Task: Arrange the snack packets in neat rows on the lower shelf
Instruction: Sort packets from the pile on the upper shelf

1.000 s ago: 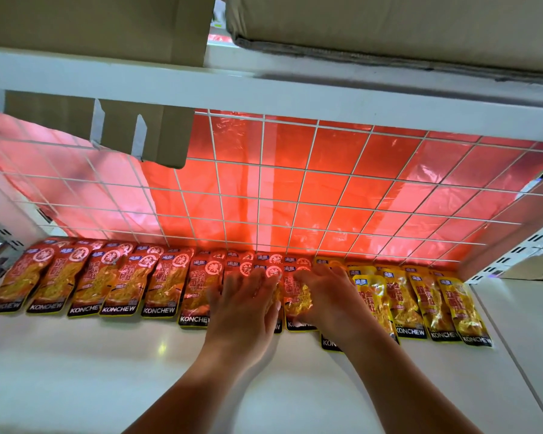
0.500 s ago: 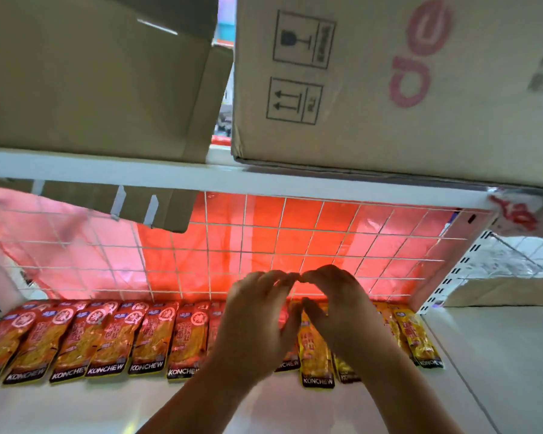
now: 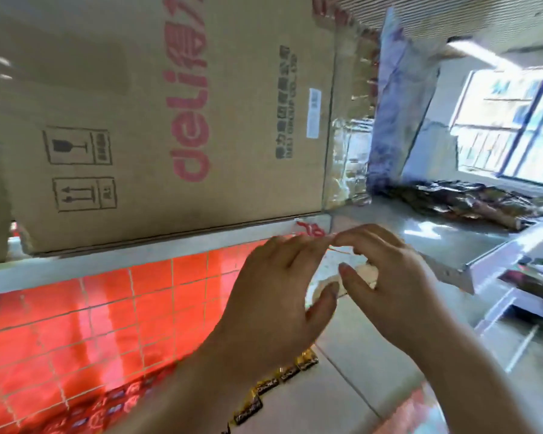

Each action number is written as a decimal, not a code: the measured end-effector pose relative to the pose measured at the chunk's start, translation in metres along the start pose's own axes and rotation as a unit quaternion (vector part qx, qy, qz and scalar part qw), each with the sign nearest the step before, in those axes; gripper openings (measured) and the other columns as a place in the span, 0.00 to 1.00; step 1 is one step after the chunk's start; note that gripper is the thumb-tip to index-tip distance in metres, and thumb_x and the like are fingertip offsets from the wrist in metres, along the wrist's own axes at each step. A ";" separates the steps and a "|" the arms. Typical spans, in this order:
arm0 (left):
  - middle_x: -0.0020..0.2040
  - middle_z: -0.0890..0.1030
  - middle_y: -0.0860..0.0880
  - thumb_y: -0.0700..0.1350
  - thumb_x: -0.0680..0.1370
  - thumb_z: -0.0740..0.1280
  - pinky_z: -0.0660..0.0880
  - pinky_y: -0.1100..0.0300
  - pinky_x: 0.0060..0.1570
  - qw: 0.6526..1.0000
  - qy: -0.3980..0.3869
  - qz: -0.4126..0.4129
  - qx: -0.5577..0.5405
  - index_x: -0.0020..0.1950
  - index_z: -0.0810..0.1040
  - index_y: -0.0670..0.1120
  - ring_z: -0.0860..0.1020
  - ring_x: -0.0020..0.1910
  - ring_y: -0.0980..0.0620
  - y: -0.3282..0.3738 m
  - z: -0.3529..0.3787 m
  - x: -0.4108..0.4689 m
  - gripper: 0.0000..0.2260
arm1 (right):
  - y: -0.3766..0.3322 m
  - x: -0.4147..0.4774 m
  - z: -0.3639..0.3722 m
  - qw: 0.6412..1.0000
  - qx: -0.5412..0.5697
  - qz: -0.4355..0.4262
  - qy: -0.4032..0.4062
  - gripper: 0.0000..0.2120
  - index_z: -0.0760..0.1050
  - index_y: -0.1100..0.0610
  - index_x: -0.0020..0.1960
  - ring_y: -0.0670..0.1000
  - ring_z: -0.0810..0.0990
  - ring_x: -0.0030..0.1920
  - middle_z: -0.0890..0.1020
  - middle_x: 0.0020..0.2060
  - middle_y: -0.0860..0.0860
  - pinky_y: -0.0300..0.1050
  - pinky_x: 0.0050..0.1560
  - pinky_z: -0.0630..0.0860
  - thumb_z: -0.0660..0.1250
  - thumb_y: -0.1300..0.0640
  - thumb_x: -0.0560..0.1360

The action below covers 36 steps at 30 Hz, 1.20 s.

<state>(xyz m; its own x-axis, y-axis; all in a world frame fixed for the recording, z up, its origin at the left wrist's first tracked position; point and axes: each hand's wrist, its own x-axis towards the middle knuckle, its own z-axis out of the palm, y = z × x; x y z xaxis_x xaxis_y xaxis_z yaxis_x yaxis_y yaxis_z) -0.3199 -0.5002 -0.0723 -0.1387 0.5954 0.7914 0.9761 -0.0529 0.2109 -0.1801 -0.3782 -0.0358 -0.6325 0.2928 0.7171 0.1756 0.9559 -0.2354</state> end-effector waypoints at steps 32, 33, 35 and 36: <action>0.75 0.72 0.57 0.64 0.77 0.70 0.68 0.64 0.62 0.929 -0.339 -0.103 0.110 0.76 0.72 0.59 0.71 0.71 0.57 0.072 0.296 0.316 0.28 | 0.419 0.209 -0.087 0.933 -0.120 0.024 -0.338 0.18 0.76 0.45 0.60 0.52 0.77 0.53 0.79 0.56 0.48 0.51 0.58 0.76 0.71 0.41 0.73; 0.73 0.74 0.58 0.63 0.78 0.70 0.68 0.67 0.59 0.931 -0.335 -0.100 0.103 0.74 0.74 0.60 0.73 0.67 0.60 0.068 0.298 0.314 0.25 | 0.421 0.208 -0.082 0.930 -0.119 0.016 -0.348 0.16 0.76 0.45 0.60 0.52 0.77 0.53 0.79 0.55 0.48 0.52 0.59 0.76 0.70 0.42 0.75; 0.66 0.80 0.59 0.58 0.79 0.71 0.72 0.67 0.57 0.946 -0.302 -0.084 0.083 0.68 0.80 0.59 0.76 0.60 0.63 0.059 0.298 0.310 0.18 | 0.425 0.204 -0.079 0.935 -0.109 0.006 -0.336 0.13 0.77 0.45 0.59 0.52 0.78 0.53 0.80 0.54 0.49 0.53 0.59 0.76 0.70 0.44 0.76; 0.62 0.82 0.59 0.56 0.79 0.71 0.75 0.62 0.58 0.955 -0.279 -0.079 0.065 0.64 0.83 0.58 0.78 0.57 0.63 0.055 0.298 0.308 0.14 | 0.428 0.203 -0.078 0.940 -0.100 0.005 -0.326 0.11 0.76 0.44 0.58 0.52 0.78 0.53 0.80 0.54 0.49 0.53 0.59 0.77 0.70 0.45 0.76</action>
<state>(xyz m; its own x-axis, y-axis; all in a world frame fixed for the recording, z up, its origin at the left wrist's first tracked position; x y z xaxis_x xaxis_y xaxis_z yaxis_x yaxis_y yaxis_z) -0.2595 -0.0812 0.0122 -0.2110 0.9243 0.3179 0.9677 0.1516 0.2015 -0.1743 0.0918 0.0606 -0.9465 0.2881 0.1455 0.2813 0.9574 -0.0659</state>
